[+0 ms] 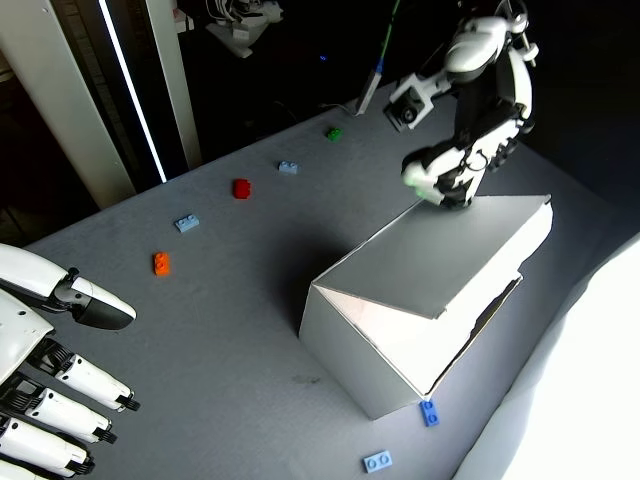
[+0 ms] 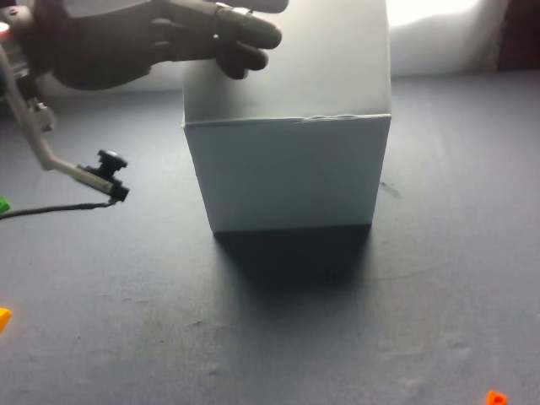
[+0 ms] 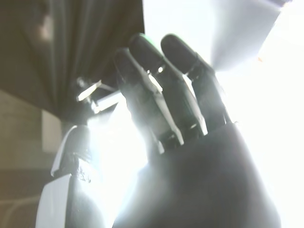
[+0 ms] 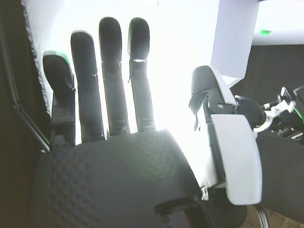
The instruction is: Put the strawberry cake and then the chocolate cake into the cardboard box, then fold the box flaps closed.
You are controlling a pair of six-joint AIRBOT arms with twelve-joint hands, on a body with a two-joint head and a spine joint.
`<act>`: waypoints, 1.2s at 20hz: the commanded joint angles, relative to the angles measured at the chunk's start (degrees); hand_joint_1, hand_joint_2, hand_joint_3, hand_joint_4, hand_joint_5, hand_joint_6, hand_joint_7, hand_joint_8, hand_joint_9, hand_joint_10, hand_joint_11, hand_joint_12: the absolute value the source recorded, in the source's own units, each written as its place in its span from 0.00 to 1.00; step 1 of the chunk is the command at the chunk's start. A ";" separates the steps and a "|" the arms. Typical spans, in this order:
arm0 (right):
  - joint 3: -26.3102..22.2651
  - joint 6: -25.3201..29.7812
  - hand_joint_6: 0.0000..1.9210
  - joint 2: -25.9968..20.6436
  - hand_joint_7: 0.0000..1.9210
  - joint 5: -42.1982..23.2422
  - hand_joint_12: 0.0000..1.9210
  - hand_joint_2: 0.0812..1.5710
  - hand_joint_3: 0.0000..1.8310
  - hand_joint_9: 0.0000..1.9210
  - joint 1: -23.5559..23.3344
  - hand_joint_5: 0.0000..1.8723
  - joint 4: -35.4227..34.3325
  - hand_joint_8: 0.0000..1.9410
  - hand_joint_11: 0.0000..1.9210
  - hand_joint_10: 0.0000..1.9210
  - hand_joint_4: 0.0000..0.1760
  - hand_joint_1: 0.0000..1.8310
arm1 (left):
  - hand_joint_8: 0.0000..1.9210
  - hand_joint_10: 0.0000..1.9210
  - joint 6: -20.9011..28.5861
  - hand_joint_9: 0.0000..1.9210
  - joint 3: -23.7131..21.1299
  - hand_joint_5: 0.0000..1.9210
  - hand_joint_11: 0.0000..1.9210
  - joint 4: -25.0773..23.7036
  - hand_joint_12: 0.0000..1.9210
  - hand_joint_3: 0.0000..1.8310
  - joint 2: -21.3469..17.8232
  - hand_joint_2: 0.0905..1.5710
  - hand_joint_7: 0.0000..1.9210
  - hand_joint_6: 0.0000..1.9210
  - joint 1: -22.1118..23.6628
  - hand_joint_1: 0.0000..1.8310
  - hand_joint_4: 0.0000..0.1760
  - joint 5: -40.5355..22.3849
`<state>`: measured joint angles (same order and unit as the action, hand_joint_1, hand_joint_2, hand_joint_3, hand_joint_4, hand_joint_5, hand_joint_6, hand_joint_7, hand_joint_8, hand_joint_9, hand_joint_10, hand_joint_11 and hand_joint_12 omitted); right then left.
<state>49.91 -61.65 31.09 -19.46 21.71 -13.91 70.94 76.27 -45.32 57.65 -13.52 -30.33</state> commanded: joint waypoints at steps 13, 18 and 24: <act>0.07 -0.08 0.54 -0.70 0.32 -6.37 1.00 0.82 0.00 0.24 -0.46 0.33 -0.25 0.63 0.16 0.79 0.00 0.03 | 0.01 0.39 -1.52 0.39 13.26 0.44 0.22 2.21 0.74 0.00 12.07 0.77 0.54 0.00 -1.50 0.16 0.00 -7.67; 0.07 -0.12 0.59 -0.69 0.31 -6.38 1.00 0.82 0.00 0.24 -0.46 0.32 -0.24 0.69 0.17 0.84 0.00 0.04 | 0.00 0.31 -1.09 0.42 11.32 0.45 0.23 2.08 0.71 0.00 12.19 0.76 0.54 0.00 -4.89 0.14 0.00 -7.23; 0.07 -0.19 0.56 -0.68 0.31 -6.37 1.00 0.82 0.00 0.22 -0.46 0.32 -0.22 0.66 0.13 0.80 0.00 0.06 | 0.00 0.23 -0.54 0.45 11.31 0.45 0.24 0.29 0.70 0.00 11.55 0.77 0.53 0.00 -3.15 0.16 0.00 -8.42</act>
<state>49.91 -61.73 31.09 -19.46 21.71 -13.91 70.39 87.72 -48.25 69.43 -16.53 -35.51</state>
